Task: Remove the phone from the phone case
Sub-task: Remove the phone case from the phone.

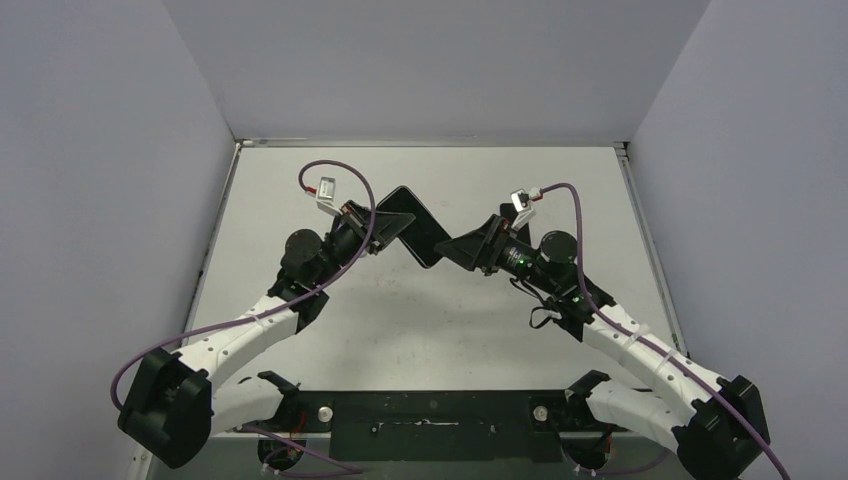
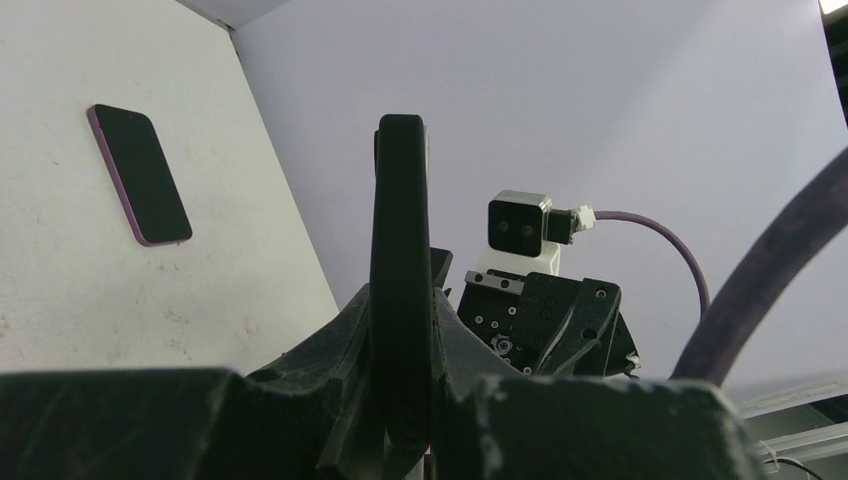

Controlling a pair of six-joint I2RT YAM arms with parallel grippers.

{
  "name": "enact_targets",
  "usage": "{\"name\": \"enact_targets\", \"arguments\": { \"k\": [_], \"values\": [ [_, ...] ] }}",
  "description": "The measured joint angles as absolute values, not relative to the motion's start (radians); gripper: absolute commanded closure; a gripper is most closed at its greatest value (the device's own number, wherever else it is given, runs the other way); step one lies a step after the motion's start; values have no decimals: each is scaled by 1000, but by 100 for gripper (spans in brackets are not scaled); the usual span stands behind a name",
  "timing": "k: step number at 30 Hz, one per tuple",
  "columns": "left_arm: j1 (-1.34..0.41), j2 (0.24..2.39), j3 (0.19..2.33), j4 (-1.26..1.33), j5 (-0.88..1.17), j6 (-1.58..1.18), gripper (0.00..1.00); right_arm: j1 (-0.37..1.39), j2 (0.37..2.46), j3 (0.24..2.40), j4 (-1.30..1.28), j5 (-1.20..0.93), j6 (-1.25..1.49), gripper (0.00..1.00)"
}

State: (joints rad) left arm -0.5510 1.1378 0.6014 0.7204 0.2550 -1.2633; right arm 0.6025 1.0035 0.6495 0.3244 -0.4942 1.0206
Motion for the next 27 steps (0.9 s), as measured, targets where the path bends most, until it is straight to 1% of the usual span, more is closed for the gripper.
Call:
{"name": "enact_targets", "arguments": {
  "k": [5, 11, 19, 27],
  "values": [
    [-551, 1125, 601, 698, 270, -1264, 100, 603, 968, 650, 288, -506, 1000, 10],
    [-550, 1116, 601, 691, 285, -1267, 100, 603, 951, 650, 274, -516, 983, 10],
    [-545, 1114, 601, 688, 294, -1268, 100, 601, 952, 651, 283, -545, 979, 13],
    [-530, 1114, 601, 707, 287, -1272, 100, 587, 989, 651, 367, -576, 1009, 16]
  ]
}}
